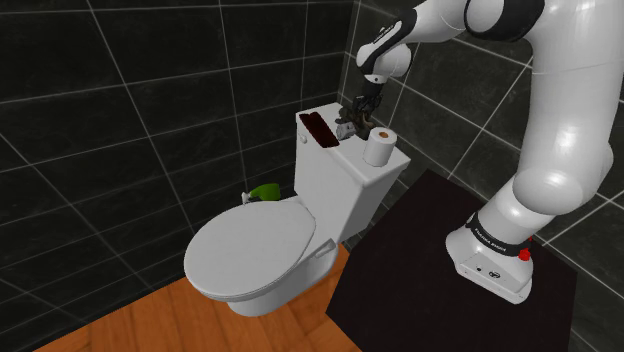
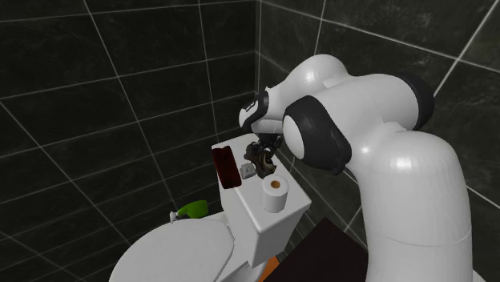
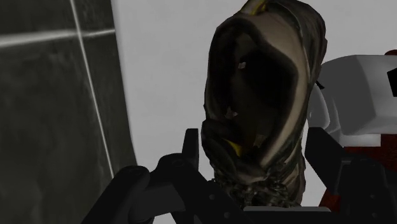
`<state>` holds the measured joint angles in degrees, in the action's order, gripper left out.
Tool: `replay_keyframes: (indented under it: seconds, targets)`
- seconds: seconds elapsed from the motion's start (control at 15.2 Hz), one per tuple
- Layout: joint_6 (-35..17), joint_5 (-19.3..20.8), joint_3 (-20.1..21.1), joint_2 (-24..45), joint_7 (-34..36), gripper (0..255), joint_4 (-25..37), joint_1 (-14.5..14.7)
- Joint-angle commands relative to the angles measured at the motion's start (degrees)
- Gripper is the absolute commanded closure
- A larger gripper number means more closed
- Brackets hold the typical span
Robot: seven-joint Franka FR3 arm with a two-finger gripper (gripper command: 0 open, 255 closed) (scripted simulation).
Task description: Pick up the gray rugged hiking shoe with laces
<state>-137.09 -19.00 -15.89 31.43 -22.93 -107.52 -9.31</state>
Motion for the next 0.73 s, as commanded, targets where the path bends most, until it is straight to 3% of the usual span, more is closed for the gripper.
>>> replay_keyframes:
  seconds: [0.0, 0.66]
  targets:
    - [-0.02, -0.01, 0.00, 0.06, 0.00, 255, -0.01, -0.01]
    - [2.04, 1.00, -0.69, -2.17, 0.77, 255, -0.11, 0.48]
